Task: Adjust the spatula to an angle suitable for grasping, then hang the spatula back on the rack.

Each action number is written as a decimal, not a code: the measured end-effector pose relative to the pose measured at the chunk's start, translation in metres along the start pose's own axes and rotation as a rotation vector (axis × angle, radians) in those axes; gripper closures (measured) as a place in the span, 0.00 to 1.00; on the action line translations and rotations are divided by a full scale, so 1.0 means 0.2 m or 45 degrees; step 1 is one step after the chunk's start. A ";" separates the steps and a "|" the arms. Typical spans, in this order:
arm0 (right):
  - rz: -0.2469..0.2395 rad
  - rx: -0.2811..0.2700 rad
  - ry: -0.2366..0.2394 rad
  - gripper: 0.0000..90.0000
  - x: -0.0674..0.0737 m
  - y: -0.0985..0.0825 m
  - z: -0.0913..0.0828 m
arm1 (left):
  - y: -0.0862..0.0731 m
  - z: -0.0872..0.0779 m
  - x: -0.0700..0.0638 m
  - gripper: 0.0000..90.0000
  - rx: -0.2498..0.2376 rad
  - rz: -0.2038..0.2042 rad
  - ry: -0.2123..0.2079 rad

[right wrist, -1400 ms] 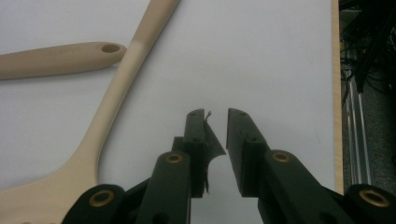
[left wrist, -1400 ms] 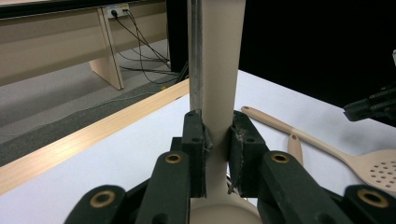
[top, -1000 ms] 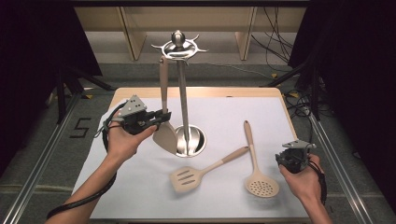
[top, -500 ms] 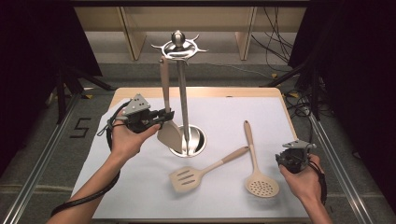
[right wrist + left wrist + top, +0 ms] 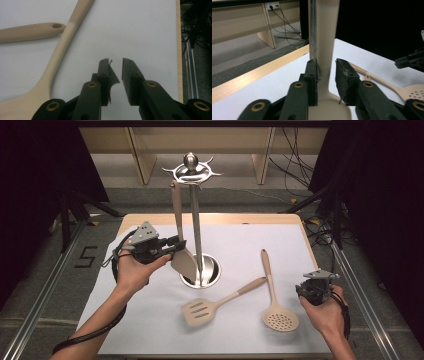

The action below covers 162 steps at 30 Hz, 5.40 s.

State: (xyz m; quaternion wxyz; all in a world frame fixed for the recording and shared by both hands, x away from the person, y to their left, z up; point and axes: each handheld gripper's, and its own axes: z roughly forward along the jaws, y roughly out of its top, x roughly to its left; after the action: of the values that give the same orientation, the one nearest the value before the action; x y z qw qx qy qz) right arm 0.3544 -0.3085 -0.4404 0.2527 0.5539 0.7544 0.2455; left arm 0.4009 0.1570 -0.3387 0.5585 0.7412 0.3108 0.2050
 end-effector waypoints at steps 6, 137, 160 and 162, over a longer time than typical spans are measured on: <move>0.013 0.019 0.007 0.86 0.00 0.00 0.00 | 0.02 -0.08 -0.01 0.71 -0.043 0.013 -0.008; -0.007 0.050 0.033 0.83 0.01 0.02 -0.01 | -0.37 0.73 -0.53 0.65 1.155 0.335 -0.359; -0.011 0.055 0.056 0.83 0.01 0.02 -0.01 | -0.42 0.77 -0.54 0.81 1.300 0.328 -0.285; -0.009 0.043 0.049 0.83 0.01 0.02 -0.01 | -0.42 0.77 -0.56 0.81 1.312 0.337 -0.252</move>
State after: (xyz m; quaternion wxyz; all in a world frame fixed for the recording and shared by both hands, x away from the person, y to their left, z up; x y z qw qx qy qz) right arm 0.3551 -0.3060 -0.4376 0.2297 0.5505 0.7652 0.2424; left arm 0.4004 -0.0123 -0.4584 0.1187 0.9677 0.2212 0.0238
